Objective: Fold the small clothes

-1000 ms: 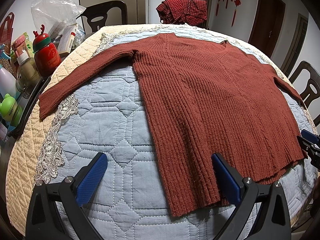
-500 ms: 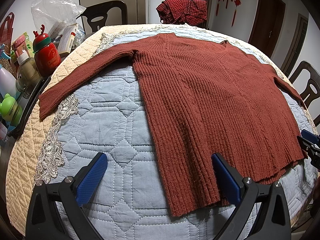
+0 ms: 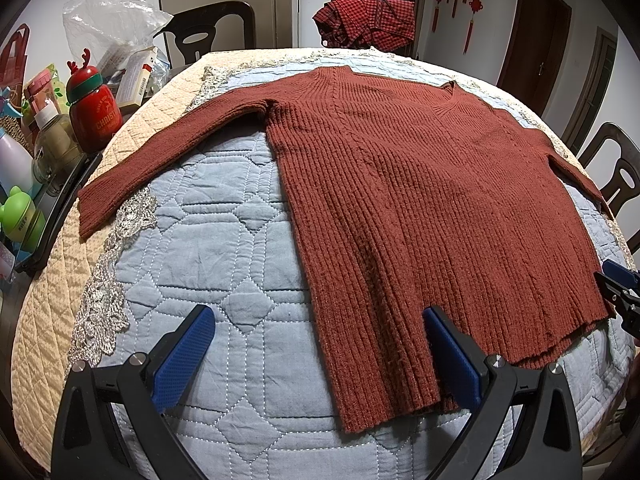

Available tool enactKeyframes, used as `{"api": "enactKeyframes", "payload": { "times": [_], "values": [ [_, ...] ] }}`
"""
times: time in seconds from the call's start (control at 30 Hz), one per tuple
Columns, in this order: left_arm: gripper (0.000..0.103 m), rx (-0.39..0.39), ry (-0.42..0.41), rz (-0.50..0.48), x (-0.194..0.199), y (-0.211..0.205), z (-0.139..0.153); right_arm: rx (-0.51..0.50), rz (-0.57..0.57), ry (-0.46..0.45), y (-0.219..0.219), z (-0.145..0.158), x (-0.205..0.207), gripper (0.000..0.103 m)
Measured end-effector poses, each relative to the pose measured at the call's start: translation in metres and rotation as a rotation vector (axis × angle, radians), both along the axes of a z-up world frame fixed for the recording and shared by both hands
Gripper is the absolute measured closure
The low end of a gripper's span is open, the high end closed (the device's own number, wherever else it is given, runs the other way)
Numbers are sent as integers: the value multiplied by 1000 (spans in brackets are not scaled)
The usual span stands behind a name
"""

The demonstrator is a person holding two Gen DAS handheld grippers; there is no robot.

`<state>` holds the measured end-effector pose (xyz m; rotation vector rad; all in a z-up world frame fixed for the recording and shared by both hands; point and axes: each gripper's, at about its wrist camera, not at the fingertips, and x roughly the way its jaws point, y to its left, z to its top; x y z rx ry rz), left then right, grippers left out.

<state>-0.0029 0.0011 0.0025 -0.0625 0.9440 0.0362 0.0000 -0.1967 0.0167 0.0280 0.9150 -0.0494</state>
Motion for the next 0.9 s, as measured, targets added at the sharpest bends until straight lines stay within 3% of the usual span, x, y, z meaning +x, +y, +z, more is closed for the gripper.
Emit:
{"api": "enactKeyframes", "payload": {
  "times": [0.9],
  "values": [
    [0, 5, -3, 2, 2, 3, 1, 2, -1, 1, 0, 0, 0, 40]
  ]
}}
